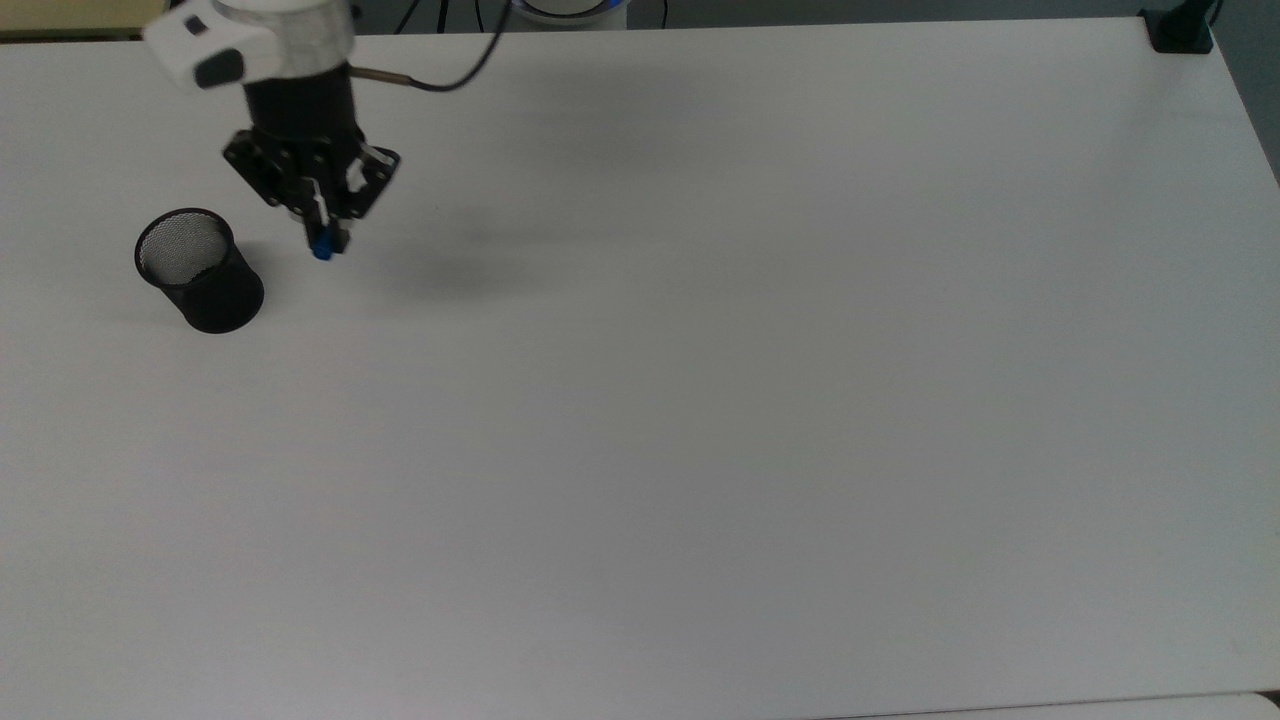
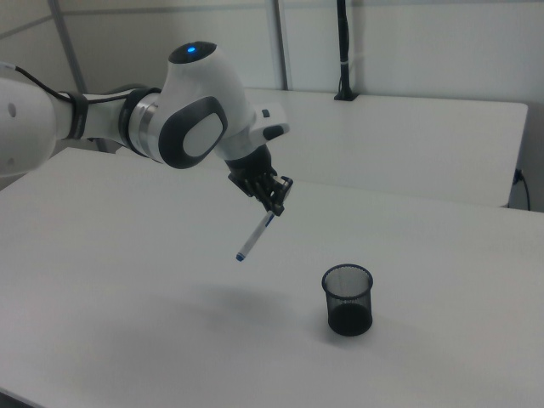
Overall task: Insert the marker
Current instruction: 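Lift the marker and carry it over the black mesh cup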
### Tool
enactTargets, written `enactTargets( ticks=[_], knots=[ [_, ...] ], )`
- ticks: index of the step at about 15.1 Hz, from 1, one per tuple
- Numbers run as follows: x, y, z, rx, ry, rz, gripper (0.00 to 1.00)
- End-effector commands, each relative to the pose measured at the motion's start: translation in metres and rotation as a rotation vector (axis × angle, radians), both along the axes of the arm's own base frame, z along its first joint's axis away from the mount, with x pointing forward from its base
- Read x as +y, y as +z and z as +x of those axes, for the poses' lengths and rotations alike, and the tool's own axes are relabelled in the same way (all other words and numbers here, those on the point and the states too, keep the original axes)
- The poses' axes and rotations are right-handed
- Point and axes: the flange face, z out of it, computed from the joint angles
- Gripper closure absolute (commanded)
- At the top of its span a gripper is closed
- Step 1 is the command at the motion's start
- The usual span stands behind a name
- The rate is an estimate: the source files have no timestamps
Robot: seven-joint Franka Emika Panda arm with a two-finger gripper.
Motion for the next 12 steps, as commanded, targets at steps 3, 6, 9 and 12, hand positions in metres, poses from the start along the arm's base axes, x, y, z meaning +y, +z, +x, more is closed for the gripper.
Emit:
enactTargets(
  ticks=[3,6,9,12],
  knots=[
    [-0.056,0.005,-0.044,-0.162,0.031,-0.058,1.0],
    [-0.077,0.002,-0.044,-0.284,0.003,-0.096,1.0],
    [-0.093,-0.002,-0.051,-0.388,-0.053,-0.128,1.0],
    [-0.105,-0.011,-0.052,-0.453,-0.088,-0.165,1.0]
  ],
)
